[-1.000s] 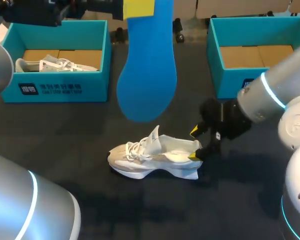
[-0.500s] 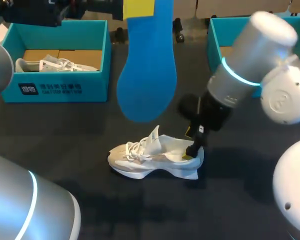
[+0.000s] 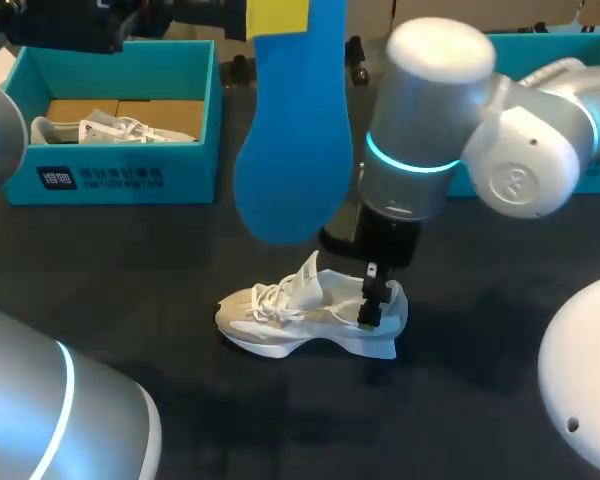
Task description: Take the shoe out of the shoebox, open the shoe tongue, remove and reinsert the insole, then place the shoe into the shoebox
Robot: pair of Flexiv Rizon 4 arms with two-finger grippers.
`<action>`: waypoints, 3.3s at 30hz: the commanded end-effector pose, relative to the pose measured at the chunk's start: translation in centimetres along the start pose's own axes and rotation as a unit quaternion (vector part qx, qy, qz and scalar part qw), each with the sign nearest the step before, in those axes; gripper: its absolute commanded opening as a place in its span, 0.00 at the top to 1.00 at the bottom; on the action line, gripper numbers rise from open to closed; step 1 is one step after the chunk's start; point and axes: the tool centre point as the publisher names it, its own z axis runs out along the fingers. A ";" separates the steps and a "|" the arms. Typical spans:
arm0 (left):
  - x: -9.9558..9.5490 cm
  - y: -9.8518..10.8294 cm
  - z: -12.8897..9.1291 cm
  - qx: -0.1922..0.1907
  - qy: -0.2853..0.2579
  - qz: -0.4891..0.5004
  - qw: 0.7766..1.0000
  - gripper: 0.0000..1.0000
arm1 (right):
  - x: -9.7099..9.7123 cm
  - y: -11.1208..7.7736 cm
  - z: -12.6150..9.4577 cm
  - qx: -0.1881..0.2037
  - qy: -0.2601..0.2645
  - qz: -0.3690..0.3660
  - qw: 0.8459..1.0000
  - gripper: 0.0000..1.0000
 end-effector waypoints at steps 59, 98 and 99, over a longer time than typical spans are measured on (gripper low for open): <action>-0.1 -0.2 0.2 -0.002 0.000 0.000 1.000 1.00 | -6.1 2.2 6.8 0.029 0.004 -0.026 0.999 0.56; -0.1 -0.2 0.2 -0.002 0.000 0.000 1.000 1.00 | -1.4 3.3 0.0 -0.017 0.014 0.181 0.983 1.00; -0.1 -0.2 0.2 -0.002 0.000 0.000 1.000 1.00 | -0.9 3.4 0.0 -0.028 0.008 0.200 0.979 1.00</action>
